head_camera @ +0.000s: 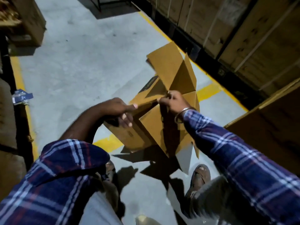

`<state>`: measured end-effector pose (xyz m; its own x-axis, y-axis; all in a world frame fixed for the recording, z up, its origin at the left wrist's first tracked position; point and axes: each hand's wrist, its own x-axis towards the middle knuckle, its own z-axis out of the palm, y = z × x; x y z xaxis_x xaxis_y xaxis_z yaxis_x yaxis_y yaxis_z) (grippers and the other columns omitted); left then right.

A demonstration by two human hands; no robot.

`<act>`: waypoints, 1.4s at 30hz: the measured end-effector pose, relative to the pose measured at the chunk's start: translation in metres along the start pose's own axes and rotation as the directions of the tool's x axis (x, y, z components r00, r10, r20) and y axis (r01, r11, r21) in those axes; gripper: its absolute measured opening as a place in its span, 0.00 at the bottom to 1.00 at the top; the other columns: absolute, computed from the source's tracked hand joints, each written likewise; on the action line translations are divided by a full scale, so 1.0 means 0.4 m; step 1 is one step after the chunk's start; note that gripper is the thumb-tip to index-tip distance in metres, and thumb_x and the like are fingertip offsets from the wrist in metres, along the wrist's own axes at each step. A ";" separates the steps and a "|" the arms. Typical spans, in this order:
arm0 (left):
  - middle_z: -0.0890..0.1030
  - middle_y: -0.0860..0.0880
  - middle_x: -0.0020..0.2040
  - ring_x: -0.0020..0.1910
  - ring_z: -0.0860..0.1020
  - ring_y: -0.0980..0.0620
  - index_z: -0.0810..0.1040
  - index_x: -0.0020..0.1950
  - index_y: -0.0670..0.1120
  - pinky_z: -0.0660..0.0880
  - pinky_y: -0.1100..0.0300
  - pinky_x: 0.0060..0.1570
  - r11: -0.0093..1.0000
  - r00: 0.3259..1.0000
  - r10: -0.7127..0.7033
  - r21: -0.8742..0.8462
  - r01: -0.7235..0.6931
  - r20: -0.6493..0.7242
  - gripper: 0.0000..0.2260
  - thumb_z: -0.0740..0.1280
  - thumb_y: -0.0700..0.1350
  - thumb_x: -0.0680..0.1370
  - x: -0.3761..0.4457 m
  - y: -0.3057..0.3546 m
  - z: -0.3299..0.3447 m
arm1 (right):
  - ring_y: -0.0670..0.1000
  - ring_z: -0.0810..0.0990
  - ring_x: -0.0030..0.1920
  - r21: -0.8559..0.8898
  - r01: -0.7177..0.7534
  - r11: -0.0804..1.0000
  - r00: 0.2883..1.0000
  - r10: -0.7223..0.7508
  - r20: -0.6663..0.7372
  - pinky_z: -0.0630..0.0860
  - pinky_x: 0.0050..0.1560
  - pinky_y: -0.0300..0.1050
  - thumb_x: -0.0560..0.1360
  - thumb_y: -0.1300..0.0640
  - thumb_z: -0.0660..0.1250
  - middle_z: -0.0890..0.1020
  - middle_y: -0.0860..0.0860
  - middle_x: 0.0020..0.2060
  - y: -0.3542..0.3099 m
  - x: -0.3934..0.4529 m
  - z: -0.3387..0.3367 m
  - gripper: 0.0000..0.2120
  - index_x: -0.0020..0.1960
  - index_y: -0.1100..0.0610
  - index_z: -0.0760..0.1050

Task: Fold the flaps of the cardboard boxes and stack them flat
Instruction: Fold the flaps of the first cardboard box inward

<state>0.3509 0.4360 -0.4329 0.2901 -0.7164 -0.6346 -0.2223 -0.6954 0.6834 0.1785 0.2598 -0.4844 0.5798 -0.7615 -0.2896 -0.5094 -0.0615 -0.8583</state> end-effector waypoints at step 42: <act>0.85 0.40 0.52 0.51 0.84 0.41 0.79 0.62 0.40 0.83 0.51 0.38 0.113 0.938 -0.140 -0.946 -0.303 -0.317 0.13 0.68 0.35 0.77 0.030 0.096 0.334 | 0.61 0.82 0.49 0.965 0.070 0.252 0.845 0.499 -0.191 0.83 0.34 0.52 0.77 0.62 0.71 0.78 0.65 0.57 0.132 -0.304 -0.112 0.15 0.60 0.61 0.71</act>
<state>0.2213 0.3933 -0.4626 0.5984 -0.5567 -0.5762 0.7677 0.1927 0.6112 0.0524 0.3203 -0.4755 0.1141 -0.7976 -0.5923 0.5258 0.5544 -0.6452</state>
